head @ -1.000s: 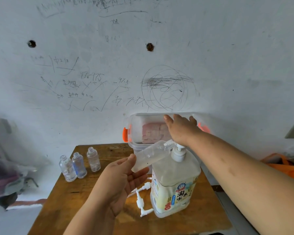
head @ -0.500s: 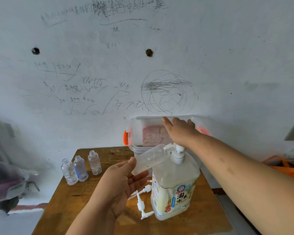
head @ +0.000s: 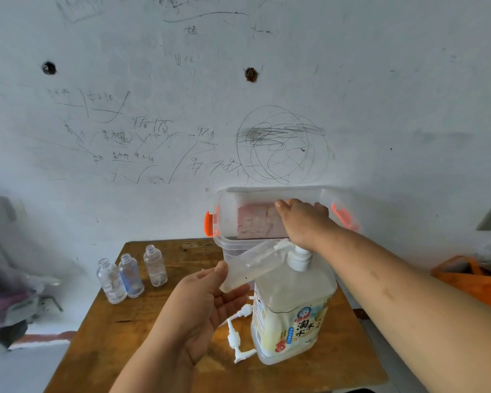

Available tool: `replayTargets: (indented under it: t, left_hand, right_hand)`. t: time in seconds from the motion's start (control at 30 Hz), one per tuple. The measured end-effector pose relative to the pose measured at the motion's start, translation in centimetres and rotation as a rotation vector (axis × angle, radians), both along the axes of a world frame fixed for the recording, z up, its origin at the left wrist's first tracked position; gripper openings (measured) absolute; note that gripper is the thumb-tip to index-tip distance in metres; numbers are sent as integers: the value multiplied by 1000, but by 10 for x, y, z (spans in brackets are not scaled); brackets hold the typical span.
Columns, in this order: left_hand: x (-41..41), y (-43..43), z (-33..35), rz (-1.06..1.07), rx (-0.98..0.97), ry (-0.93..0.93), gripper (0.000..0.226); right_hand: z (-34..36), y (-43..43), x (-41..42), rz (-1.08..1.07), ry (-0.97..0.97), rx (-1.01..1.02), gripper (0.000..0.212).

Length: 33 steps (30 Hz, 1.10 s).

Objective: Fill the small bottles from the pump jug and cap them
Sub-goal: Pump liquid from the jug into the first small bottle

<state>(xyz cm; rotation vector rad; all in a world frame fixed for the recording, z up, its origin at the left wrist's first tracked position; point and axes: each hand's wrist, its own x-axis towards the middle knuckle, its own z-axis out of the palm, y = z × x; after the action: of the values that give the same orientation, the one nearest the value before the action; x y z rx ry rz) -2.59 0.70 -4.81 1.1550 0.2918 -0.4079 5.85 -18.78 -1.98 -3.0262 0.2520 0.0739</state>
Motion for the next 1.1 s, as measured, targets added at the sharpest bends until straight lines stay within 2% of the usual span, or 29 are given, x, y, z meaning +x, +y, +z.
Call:
replayTargets:
  t: [0.2, 0.3, 0.43, 0.57, 0.67, 0.83, 1.1]
  left_hand:
    - [-6, 0, 0, 8, -5, 3, 21]
    - [-8, 2, 7, 7, 3, -19, 19]
    - [-7, 3, 11, 21, 11, -31, 20]
    - [-5, 2, 10, 20, 5, -28, 19]
    - [-5, 2, 8, 5, -4, -27, 18]
    - [-3, 3, 5, 6, -21, -15, 17]
    - [-8, 1, 3, 2, -12, -7, 20]
  right_hand:
    - [2, 6, -7, -60, -29, 101, 58]
    - [8, 1, -5, -66, -18, 128, 50]
    - [21, 1, -6, -76, -169, 210, 63]
    - [15, -1, -8, 23, -90, 140, 49]
    - [14, -1, -3, 9, 13, 32, 59]
    - [7, 2, -2, 17, -20, -28, 57]
    - [-8, -4, 6, 8, -4, -3, 56]
